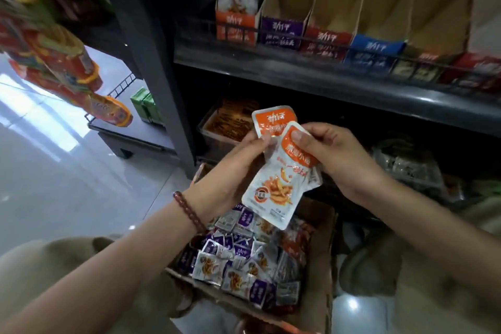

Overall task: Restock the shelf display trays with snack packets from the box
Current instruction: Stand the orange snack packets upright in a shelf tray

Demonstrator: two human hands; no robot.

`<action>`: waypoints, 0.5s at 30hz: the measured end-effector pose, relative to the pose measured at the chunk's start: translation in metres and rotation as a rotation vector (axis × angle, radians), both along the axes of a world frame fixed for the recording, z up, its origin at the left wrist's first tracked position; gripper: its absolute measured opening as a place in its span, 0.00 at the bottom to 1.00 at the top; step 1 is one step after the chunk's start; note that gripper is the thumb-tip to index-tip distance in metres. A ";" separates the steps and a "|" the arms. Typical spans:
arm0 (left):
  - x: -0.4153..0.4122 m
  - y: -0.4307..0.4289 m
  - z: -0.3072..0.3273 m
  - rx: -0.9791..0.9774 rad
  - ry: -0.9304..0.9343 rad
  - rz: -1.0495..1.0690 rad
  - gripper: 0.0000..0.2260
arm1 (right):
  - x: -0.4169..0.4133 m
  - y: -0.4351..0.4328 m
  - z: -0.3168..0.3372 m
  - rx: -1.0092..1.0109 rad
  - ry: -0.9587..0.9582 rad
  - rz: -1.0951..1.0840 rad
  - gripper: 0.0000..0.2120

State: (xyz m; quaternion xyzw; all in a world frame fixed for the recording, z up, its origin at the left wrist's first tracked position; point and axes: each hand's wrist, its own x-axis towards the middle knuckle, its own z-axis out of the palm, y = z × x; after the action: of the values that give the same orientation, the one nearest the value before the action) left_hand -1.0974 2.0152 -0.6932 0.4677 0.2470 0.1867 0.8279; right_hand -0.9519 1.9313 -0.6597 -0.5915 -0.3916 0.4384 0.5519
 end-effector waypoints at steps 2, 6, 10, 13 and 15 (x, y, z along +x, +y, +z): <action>0.014 -0.007 0.001 -0.136 -0.061 0.009 0.24 | 0.004 0.000 0.003 -0.002 -0.036 0.029 0.05; 0.022 -0.009 0.004 -0.119 -0.054 0.034 0.19 | 0.016 0.004 0.002 0.028 -0.478 -0.029 0.04; 0.025 -0.008 0.019 0.155 0.042 -0.010 0.18 | 0.031 0.007 0.020 0.103 -0.678 -0.005 0.06; 0.027 -0.002 0.027 0.225 0.053 -0.027 0.24 | 0.027 0.008 0.029 0.109 -0.489 0.092 0.05; 0.030 0.001 0.038 0.288 0.066 -0.048 0.35 | 0.022 0.011 0.028 0.135 -0.565 0.041 0.06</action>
State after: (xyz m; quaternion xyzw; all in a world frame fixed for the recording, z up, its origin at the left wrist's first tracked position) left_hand -1.0674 2.0158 -0.6556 0.5933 0.2334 0.1848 0.7480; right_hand -0.9297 1.9421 -0.6315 -0.6440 -0.5700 0.2404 0.4501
